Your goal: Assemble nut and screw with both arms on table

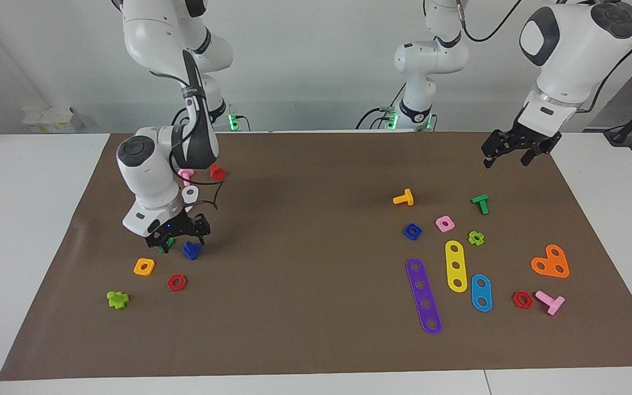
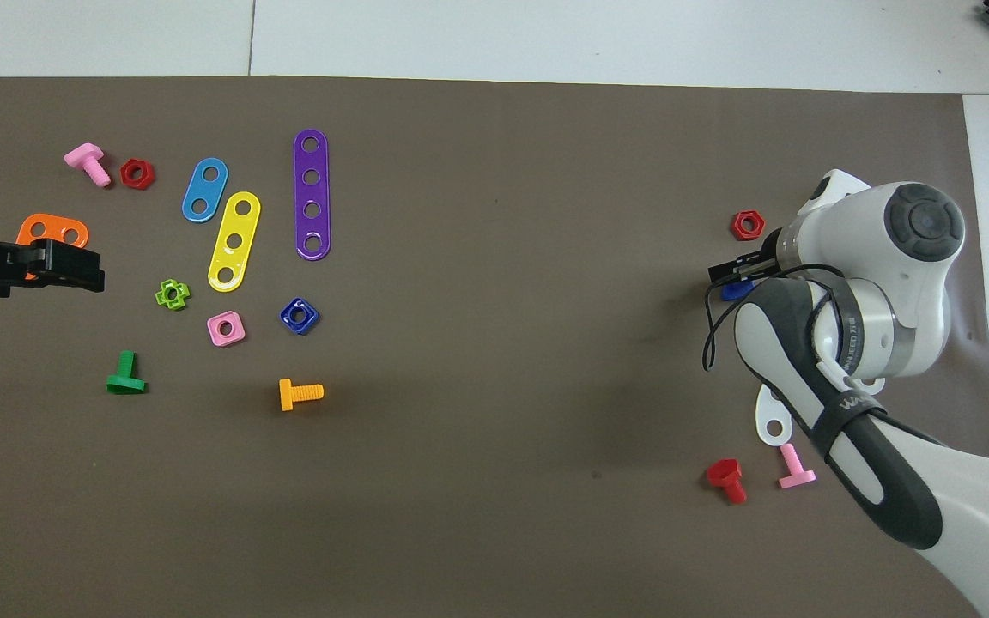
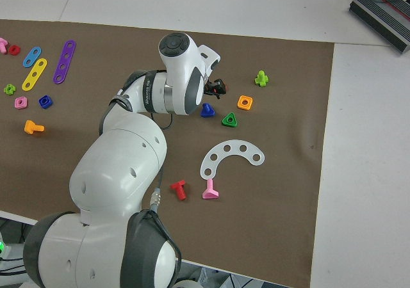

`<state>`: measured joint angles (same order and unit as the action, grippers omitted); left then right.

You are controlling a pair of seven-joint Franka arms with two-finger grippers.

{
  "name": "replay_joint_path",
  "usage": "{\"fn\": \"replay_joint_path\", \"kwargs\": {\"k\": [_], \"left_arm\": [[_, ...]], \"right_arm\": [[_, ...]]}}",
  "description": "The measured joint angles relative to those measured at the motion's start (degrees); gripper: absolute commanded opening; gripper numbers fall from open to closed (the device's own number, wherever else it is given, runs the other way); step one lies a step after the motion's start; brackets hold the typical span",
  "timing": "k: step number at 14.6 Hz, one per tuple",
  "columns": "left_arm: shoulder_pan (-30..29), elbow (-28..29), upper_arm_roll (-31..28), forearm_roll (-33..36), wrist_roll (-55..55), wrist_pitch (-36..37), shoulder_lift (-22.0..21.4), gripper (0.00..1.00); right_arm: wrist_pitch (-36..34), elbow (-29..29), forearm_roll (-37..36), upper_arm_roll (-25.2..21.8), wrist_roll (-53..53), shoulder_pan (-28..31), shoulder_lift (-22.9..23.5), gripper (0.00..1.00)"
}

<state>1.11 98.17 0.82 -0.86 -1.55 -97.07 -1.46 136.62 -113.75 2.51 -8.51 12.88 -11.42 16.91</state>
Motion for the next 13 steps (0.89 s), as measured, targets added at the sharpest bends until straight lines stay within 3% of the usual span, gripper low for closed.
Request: {"fn": "replay_joint_path", "kwargs": {"k": [2,5,6,10,11,12,13], "left_arm": [[0.0,0.0,0.0,0.0,0.0,0.0,0.0,1.0],[0.0,0.0,0.0,0.0,0.0,0.0,0.0,1.0],[0.0,0.0,0.0,0.0,0.0,0.0,0.0,1.0],[0.0,0.0,0.0,0.0,0.0,0.0,0.0,1.0],[0.0,0.0,0.0,0.0,0.0,0.0,0.0,1.0],[0.0,0.0,0.0,0.0,0.0,0.0,0.0,1.0],[0.0,0.0,0.0,0.0,0.0,0.0,0.0,1.0]], "right_arm": [[0.9,-0.9,0.1,0.0,0.9,0.0,0.3,0.69],[1.1,-1.2,0.9,0.0,2.7,0.0,1.2,0.67],[1.1,-1.2,0.9,0.0,3.3,0.1,1.3,0.62],[1.1,-1.2,0.9,0.0,4.1,0.4,1.3,0.32],[1.1,-1.2,0.9,0.0,4.1,0.4,1.3,0.1],[1.1,-1.2,0.9,0.0,4.1,0.4,1.3,0.0],[1.1,-1.2,0.9,0.0,4.1,0.4,1.3,0.0]]}}
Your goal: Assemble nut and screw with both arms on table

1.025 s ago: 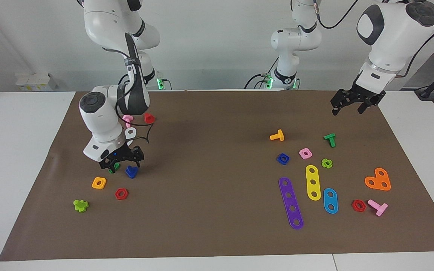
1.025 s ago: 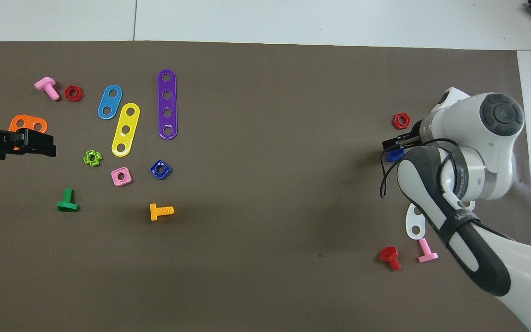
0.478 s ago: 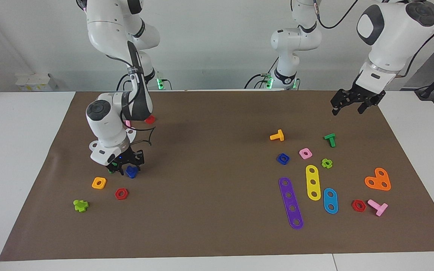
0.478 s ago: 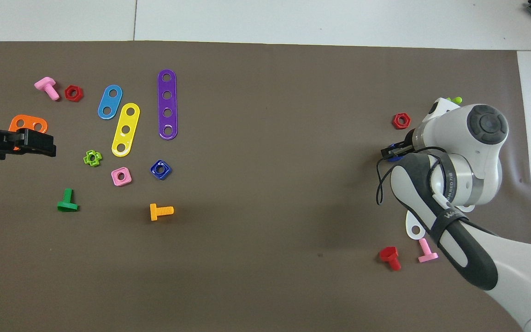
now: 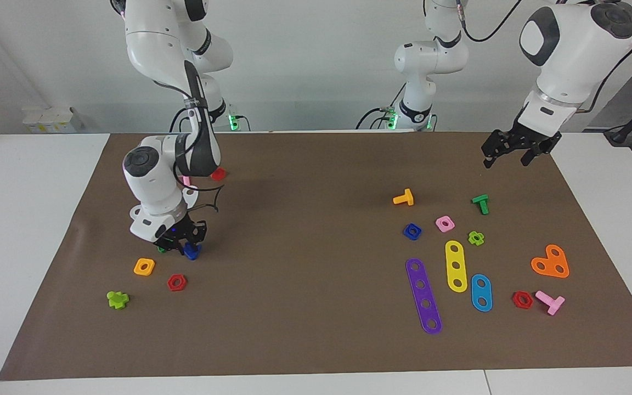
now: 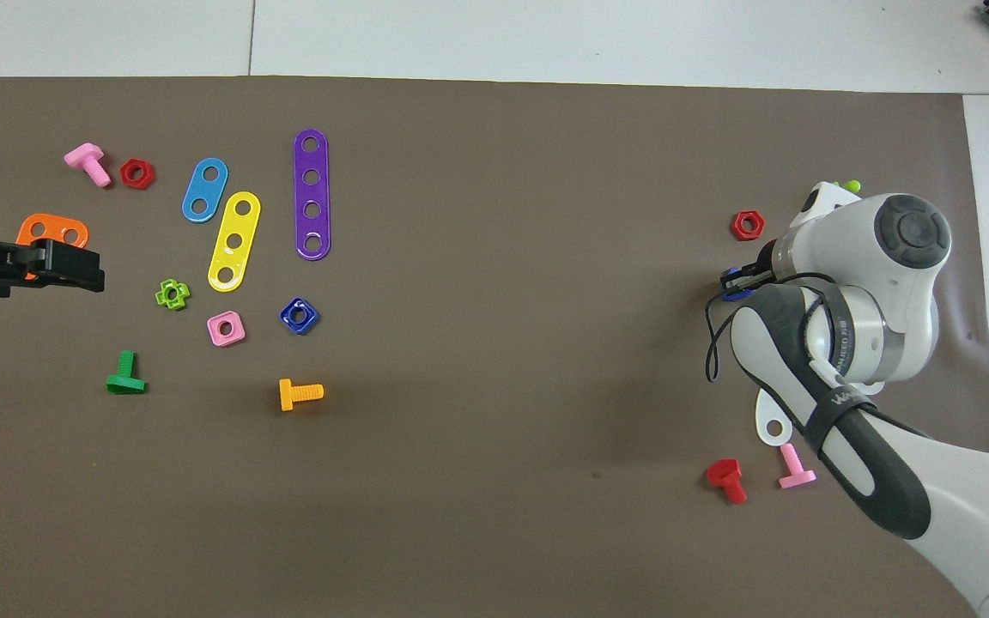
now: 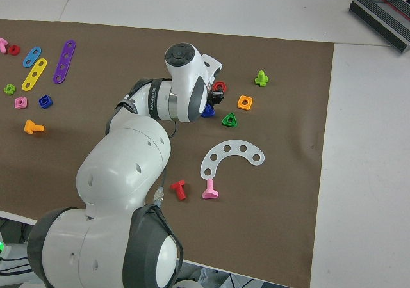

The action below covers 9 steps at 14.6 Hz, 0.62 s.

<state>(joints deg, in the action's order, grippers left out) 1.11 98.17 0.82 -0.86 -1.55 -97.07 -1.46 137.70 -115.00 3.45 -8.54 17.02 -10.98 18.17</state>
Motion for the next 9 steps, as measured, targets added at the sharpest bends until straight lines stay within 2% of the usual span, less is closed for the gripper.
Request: {"fn": "replay_joint_path", "kwargs": {"k": [5,9], "left_arm": [[0.0,0.0,0.0,0.0,0.0,0.0,0.0,1.0],[0.0,0.0,0.0,0.0,0.0,0.0,0.0,1.0]], "right_arm": [[0.0,0.4,2.1,0.0,-0.7,-0.2,-0.1,0.0],[-4.7,5.8,2.2,0.1,-13.2,-4.9,-2.1,0.0]]}}
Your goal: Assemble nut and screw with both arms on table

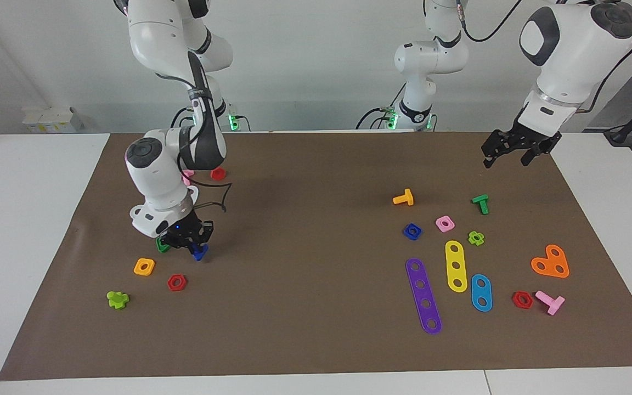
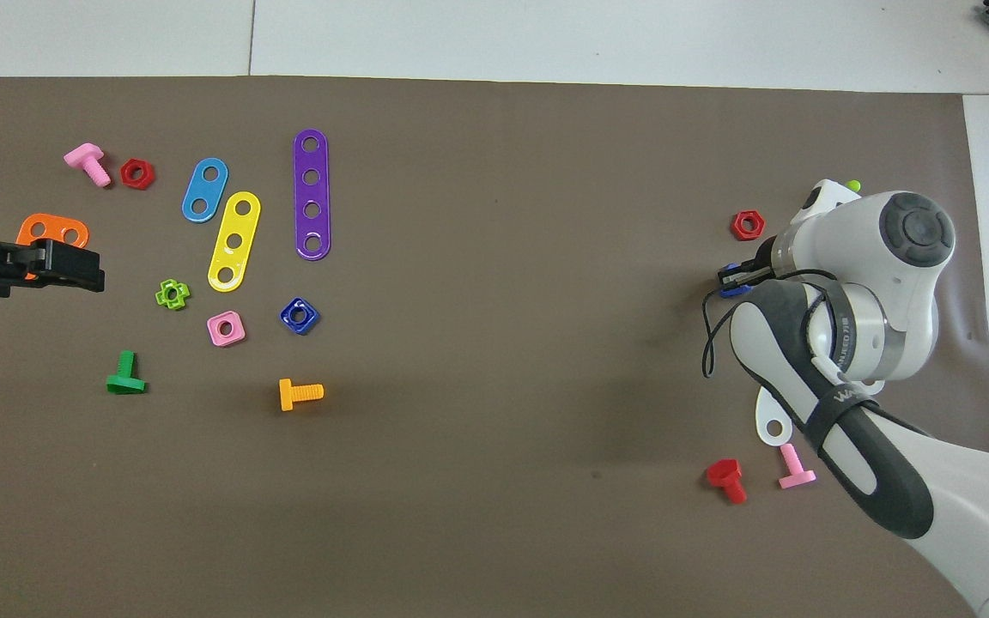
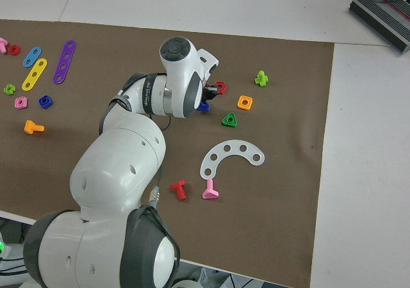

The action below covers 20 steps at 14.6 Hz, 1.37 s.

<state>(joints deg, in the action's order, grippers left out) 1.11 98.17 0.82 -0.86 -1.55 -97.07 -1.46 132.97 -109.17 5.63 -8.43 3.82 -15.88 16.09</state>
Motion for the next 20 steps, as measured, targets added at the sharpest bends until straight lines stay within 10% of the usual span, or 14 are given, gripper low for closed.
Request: {"fn": "replay_joint_path", "kwargs": {"k": [8,20], "left_arm": [[0.0,0.0,0.0,0.0,0.0,0.0,0.0,1.0],[1.0,0.9,1.4,-0.1,0.0,-6.8,0.0,1.0]], "right_arm": [[-1.8,9.1,-3.9,0.3,-30.3,-19.5,3.6,0.0],[5.1,10.6,-10.4,0.3,-45.2,-24.9,12.4,0.0]]}}
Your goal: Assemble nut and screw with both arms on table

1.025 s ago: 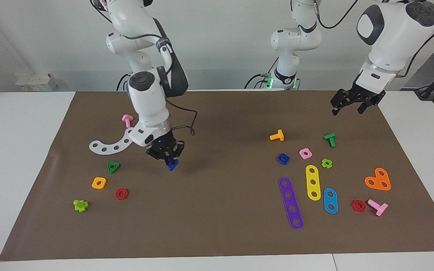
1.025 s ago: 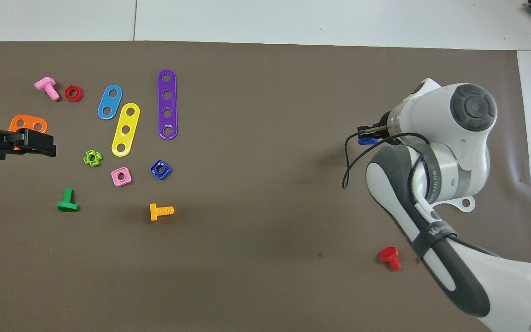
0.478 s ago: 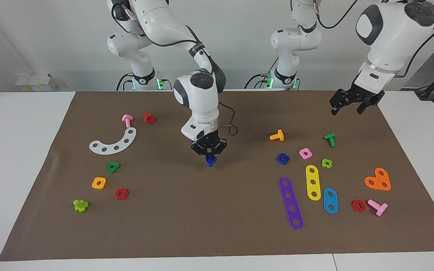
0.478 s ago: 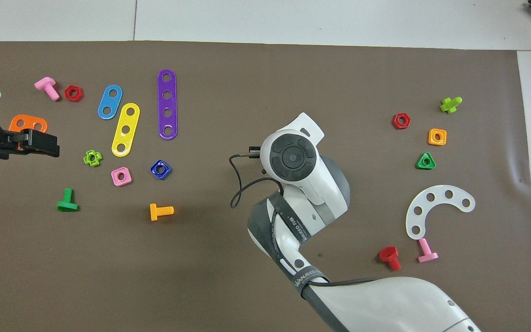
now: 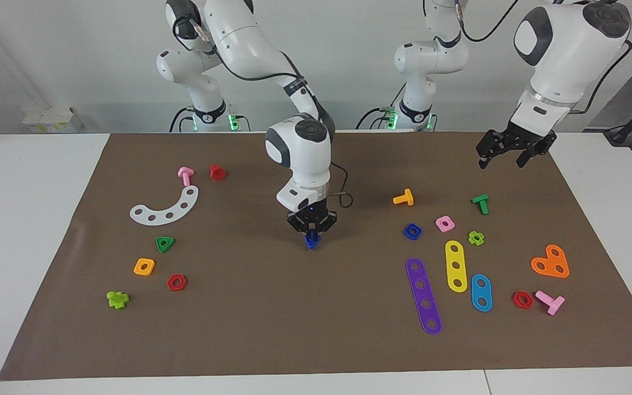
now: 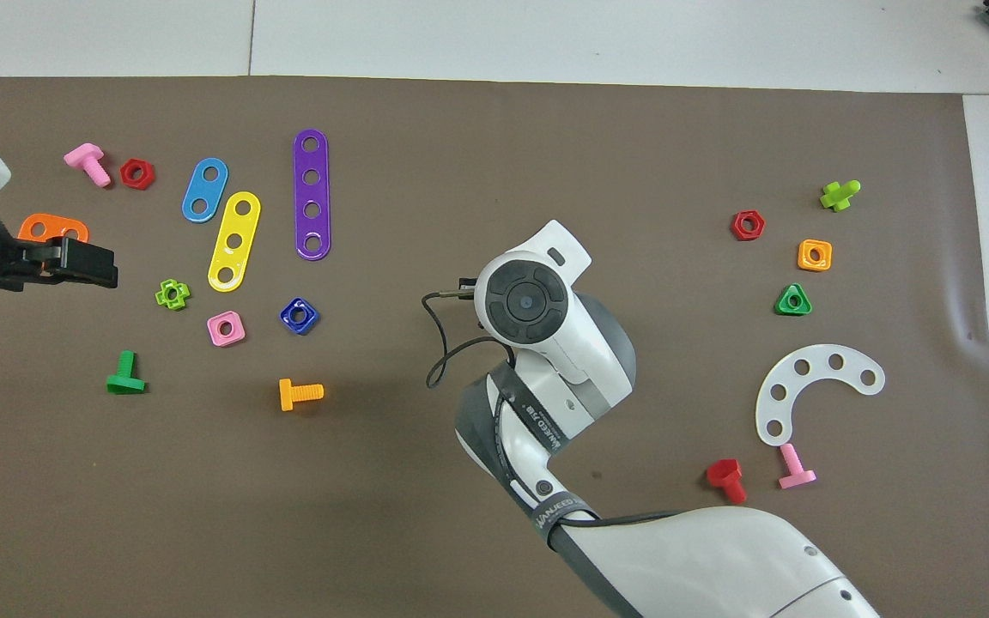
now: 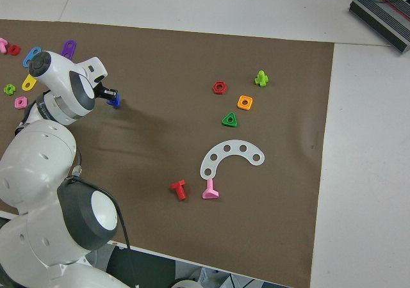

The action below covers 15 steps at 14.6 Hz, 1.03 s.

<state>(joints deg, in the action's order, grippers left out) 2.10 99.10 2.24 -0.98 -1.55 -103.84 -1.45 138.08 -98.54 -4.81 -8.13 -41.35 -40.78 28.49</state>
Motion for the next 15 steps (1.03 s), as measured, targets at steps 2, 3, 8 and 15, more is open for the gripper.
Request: {"fn": "replay_joint_path", "kwargs": {"k": [2,3,8,15], "left_arm": [[0.2,0.9,0.0,0.0,0.0,-0.2,0.0,1.0],[0.2,1.4,0.0,0.0,0.0,-0.2,-0.1,1.0],[0.5,4.0,0.0,-0.1,3.0,0.1,-1.3,1.0],[2.3,5.1,0.1,-1.1,4.0,1.1,0.9,0.99]], "right_arm": [[0.1,-0.1,0.0,0.0,-0.2,-0.1,0.3,0.99],[0.1,-0.1,0.0,0.0,-0.3,-0.1,0.5,1.0],[0.3,0.4,0.0,-0.6,-1.8,0.1,0.0,1.0],[-8.5,0.7,-0.1,-1.4,6.9,11.4,-11.5,1.0]]}}
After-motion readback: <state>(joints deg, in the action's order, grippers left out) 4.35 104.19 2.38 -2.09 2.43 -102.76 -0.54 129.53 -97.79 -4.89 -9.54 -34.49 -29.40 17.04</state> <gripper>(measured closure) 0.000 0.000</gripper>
